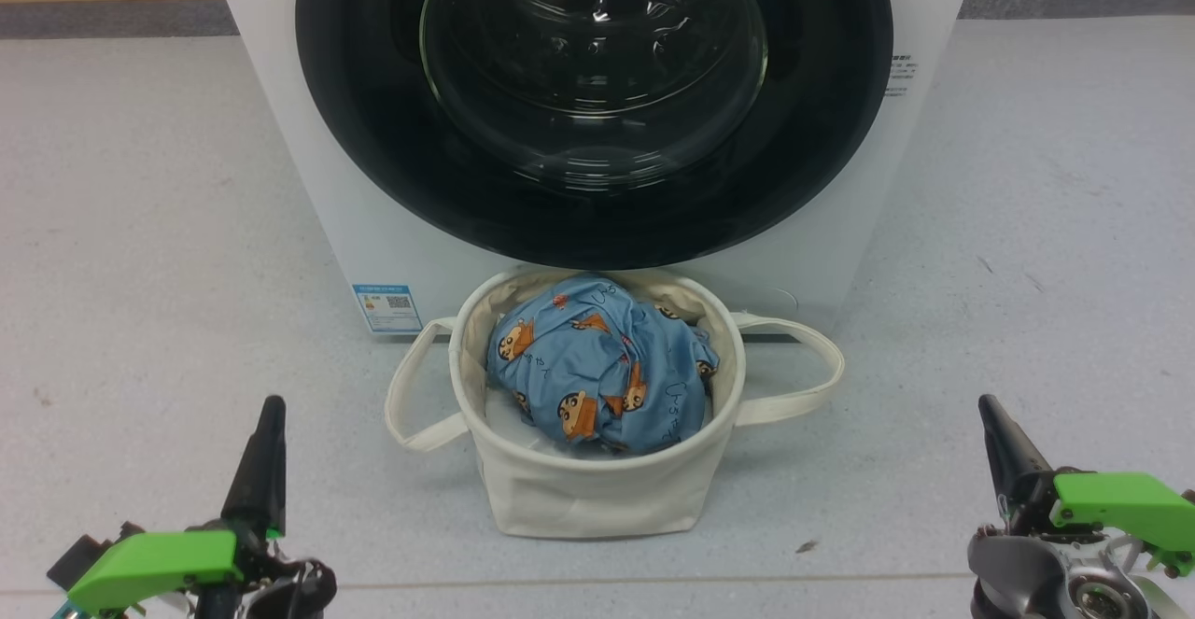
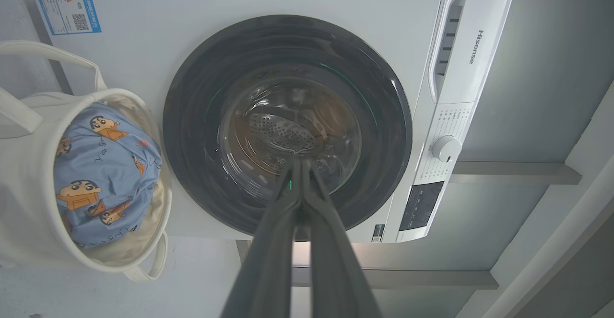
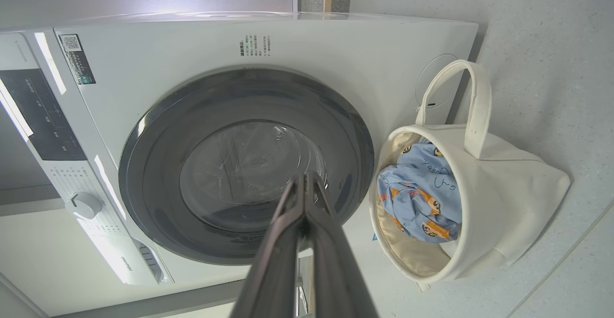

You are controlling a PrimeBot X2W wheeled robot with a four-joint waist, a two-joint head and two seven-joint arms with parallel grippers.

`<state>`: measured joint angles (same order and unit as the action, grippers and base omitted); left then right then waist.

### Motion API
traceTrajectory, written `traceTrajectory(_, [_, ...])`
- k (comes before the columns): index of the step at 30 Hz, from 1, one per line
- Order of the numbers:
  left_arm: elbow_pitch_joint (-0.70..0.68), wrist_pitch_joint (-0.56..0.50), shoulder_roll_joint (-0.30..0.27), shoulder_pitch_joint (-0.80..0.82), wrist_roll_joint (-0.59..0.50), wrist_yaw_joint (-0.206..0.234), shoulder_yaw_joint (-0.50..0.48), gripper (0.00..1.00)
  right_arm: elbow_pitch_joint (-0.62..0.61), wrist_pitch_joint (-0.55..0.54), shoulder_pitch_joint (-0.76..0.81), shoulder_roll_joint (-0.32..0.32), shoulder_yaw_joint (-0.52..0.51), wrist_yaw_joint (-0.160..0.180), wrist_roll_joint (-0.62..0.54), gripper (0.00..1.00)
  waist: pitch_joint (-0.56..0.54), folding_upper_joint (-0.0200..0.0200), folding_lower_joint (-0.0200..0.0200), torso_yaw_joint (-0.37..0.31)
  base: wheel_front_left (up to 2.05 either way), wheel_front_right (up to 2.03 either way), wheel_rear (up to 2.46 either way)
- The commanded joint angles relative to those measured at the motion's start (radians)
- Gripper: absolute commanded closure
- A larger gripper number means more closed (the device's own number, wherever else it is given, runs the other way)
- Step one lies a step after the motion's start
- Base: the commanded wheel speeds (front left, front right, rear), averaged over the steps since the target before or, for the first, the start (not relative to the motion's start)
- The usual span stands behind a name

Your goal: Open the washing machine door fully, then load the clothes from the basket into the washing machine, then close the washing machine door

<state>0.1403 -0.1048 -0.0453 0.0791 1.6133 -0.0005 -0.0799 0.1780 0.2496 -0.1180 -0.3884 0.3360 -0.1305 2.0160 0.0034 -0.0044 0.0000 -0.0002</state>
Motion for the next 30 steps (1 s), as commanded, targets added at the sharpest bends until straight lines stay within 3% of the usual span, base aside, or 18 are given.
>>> traceTrajectory(1, [-0.027,-0.006,-0.006,0.02,-0.004,-0.008,-0.035,1.0,-0.03,0.012,-0.031,-0.026,0.006,0.0,-0.002,1.0,0.0,0.0,0.0,0.0,0.0,0.0,0.0])
traceTrajectory(30, [-0.027,-0.006,-0.006,0.02,-0.004,-0.008,-0.036,1.0,-0.03,0.012,-0.031,-0.026,0.006,0.0,-0.002,1.0,0.0,0.0,0.0,0.0,0.0,0.0,0.0])
